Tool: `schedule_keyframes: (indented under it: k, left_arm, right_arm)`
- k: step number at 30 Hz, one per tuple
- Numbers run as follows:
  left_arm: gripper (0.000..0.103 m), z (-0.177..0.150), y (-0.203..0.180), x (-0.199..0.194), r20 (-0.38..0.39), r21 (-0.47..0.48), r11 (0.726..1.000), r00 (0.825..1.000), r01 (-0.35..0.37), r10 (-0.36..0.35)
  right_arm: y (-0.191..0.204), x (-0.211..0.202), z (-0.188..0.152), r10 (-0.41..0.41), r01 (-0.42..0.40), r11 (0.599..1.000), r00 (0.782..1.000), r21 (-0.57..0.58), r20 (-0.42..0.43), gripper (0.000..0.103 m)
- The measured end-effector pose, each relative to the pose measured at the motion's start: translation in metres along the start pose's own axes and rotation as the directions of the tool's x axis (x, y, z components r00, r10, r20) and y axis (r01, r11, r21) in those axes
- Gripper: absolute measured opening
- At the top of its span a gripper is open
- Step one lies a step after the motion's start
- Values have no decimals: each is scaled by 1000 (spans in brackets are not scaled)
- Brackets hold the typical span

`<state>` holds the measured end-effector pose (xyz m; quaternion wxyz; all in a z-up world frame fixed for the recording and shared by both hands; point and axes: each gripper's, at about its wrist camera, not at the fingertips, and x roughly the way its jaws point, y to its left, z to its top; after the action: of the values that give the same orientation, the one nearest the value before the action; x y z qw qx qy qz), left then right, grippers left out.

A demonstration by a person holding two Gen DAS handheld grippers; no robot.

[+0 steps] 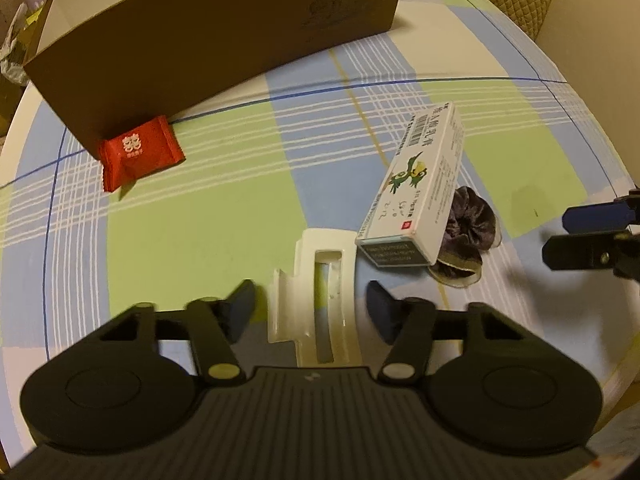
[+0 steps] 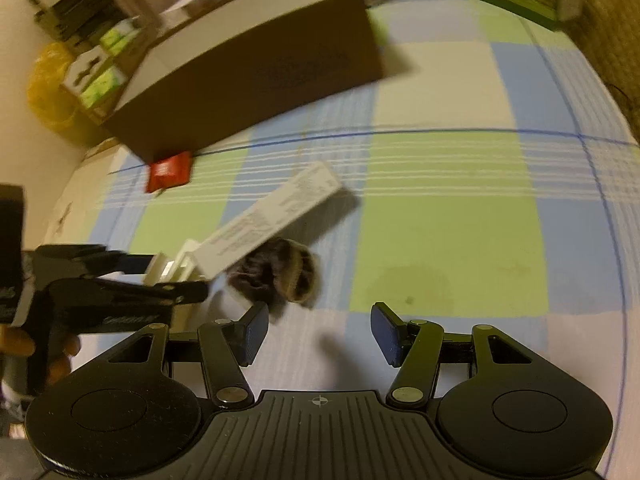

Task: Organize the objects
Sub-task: 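Grasp the white hair clip with the left tool while the right tool grasps the dark sunglasses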

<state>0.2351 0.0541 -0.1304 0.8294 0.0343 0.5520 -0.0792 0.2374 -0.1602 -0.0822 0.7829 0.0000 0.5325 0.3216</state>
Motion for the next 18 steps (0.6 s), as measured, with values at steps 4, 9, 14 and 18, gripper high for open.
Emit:
schedule_keyframes:
  k: [4,9,14,18]
  left_arm:
    - [39,-6,8,-3,5,-24,1000,1000,-14,14]
    - [38,-14,27,-9,1,-85,995,999,-48,48]
    - [38,-21,51,-16,-10,-157,984,996,-88,88]
    - [38,-27,65,-21,-14,-206,973,994,-108,107]
  right_arm:
    - [14,12,3,27,-29,994,999,-101,-22,54]
    - [33,32,4,-14,3,969,999,-246,-42,55]
    - [41,49,6,-33,18,952,999,-306,-42,56]
    - [48,63,11,-44,28,943,998,-333,-41,57]
